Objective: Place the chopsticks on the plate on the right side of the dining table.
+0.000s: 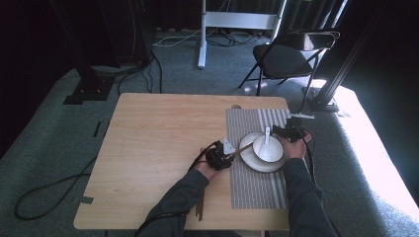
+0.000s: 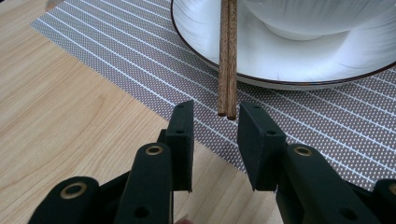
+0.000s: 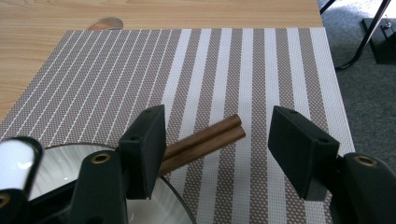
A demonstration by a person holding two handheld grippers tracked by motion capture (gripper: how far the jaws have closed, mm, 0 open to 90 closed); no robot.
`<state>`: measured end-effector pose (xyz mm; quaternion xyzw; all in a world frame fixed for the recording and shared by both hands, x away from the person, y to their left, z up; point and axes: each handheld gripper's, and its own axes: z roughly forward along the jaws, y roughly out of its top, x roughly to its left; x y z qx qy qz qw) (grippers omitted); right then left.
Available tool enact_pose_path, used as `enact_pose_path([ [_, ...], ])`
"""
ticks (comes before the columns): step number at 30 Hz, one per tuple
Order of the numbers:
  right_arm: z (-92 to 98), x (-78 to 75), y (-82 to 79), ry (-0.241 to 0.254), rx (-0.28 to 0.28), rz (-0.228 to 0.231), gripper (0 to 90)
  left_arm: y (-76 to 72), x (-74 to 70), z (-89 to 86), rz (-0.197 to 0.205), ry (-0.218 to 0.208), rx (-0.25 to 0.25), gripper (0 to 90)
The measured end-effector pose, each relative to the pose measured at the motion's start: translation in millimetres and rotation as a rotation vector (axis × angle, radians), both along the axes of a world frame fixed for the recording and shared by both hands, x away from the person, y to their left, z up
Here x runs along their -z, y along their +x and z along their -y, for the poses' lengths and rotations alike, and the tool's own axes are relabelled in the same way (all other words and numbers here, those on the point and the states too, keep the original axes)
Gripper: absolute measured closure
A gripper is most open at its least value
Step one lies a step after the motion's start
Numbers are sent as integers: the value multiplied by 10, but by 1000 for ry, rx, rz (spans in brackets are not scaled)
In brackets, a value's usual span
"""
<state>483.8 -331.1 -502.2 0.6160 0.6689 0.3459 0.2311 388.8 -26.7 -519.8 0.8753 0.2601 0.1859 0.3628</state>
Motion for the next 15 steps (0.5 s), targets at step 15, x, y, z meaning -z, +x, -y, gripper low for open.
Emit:
enact_pose_path([
  [15, -26, 36, 57, -59, 2, -41, 363, -3, -19, 1, 6, 3, 1, 674],
])
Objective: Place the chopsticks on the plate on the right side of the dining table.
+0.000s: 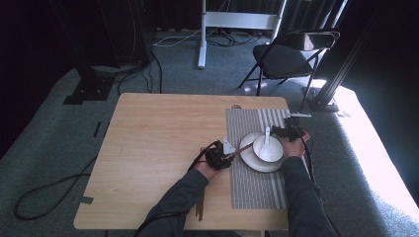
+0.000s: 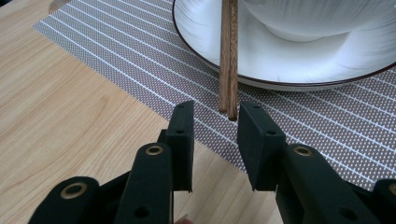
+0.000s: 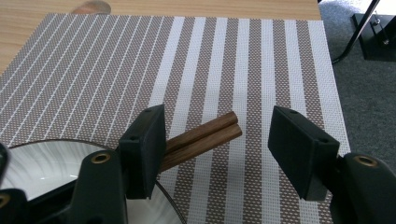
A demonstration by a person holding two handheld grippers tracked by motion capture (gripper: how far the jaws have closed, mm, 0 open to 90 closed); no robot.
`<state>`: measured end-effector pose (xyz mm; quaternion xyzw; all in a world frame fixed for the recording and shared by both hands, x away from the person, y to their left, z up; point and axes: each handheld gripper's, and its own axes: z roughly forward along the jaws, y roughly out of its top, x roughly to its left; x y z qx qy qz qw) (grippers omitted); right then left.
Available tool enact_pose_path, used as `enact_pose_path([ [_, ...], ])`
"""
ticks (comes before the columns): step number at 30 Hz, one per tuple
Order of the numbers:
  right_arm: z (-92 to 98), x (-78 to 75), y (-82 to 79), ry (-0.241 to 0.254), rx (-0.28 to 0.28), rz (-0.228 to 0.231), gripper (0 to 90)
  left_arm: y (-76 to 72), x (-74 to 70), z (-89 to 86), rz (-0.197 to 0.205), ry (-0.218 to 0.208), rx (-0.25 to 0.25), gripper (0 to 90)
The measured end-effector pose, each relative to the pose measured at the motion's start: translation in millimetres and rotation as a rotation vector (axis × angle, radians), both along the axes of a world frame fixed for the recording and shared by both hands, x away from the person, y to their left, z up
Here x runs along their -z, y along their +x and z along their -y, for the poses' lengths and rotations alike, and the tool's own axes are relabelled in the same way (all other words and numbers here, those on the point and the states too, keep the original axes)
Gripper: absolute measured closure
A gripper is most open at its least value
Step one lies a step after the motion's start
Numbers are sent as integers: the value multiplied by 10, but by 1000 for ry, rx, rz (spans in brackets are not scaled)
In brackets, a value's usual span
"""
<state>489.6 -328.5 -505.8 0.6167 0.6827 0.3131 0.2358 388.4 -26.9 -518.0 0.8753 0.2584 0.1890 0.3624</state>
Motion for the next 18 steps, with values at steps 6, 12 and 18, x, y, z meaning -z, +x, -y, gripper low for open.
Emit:
enact_pose_path([
  [6, 14, -7, 3, -6, 0, 4, 373, -7, 0, 34, 4, 3, 4, 676],
  [12, 14, -7, 7, -5, -6, 7, 373, -9, -1, 71, 11, 19, 7, 681],
  [18, 18, -5, 12, -5, -26, 5, 373, -7, -3, 102, 17, 28, 10, 712],
])
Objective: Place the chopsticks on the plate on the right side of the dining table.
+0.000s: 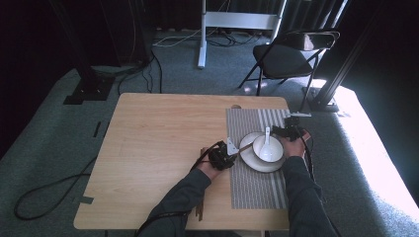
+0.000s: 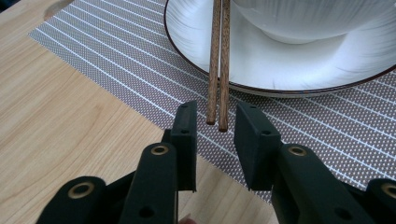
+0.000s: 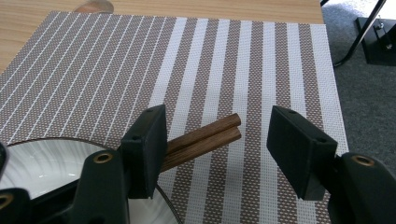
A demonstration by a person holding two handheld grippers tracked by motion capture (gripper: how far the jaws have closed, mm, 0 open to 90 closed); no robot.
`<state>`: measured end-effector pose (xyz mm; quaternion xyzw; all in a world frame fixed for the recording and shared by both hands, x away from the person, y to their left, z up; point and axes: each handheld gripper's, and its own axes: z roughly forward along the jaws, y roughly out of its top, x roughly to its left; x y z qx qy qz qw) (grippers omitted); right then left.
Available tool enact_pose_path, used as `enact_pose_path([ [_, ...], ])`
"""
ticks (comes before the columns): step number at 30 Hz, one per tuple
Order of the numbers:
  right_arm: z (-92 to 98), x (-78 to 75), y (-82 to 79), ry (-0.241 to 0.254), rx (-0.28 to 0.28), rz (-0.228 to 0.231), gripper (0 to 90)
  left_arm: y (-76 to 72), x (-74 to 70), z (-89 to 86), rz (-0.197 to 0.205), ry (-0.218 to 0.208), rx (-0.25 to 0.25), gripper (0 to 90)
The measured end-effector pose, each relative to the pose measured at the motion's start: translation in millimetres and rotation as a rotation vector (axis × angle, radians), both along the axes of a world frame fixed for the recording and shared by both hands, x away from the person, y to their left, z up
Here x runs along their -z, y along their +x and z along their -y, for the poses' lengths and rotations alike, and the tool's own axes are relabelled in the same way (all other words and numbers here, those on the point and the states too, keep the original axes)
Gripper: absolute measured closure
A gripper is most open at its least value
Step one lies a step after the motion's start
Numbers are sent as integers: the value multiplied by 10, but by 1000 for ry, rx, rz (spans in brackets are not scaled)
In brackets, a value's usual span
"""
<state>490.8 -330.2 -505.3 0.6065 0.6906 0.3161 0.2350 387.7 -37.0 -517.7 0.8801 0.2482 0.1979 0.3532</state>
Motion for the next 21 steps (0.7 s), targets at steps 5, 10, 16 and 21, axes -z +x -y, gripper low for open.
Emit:
enact_pose_path([
  [5, 0, 1, 3, 2, -10, 0, 373, -3, 4, 22, 1, 6, 4, 744],
  [10, -10, 7, 5, 6, -18, 2, 373, 5, 3, 29, 0, 16, 1, 790],
  [16, -3, 0, 2, -1, -17, -2, 373, 21, 0, 37, -1, 18, -4, 809],
  [21, 8, -10, -1, -13, -14, -8, 373, 26, -6, 52, -1, 27, 1, 809],
])
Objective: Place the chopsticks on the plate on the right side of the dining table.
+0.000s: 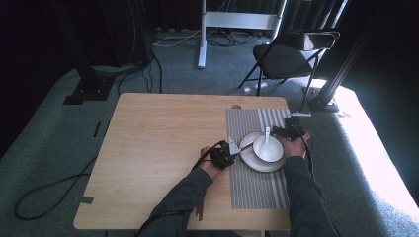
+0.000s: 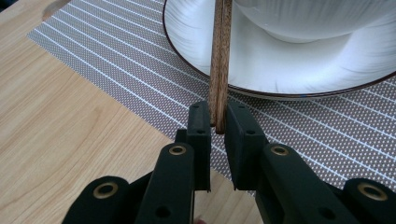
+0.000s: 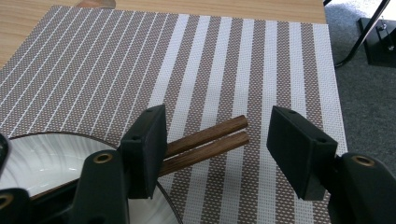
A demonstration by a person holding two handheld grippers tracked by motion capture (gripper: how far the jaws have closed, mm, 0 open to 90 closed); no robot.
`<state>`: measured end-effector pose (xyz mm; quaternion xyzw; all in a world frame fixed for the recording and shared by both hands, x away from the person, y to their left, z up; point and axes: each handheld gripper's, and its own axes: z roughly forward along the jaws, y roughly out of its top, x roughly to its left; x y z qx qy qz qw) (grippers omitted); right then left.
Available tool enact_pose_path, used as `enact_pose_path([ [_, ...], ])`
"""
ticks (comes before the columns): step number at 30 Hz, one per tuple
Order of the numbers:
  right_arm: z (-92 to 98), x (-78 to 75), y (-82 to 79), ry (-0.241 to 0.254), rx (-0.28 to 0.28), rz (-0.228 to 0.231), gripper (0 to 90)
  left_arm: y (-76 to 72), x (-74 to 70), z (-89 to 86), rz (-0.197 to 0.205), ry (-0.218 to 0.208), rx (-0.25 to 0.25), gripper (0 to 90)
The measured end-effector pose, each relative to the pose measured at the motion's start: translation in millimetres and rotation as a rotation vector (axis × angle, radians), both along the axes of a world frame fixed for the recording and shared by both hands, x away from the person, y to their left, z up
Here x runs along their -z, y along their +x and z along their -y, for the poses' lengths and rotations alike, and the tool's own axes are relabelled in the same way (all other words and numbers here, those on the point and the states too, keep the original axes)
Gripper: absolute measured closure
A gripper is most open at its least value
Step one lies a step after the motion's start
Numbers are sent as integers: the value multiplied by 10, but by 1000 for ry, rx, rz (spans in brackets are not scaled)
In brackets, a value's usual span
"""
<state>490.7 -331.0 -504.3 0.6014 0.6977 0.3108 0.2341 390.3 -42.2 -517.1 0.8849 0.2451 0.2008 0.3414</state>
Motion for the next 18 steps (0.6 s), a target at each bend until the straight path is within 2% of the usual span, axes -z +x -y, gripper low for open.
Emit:
enact_pose_path([
  [11, 1, -3, 4, 21, 6, 12, 373, 5, -1, 9, 2, 9, 15, 811],
  [18, -56, -57, 46, 2, -11, 7, 373, 15, -10, 2, 5, 14, 24, 812],
])
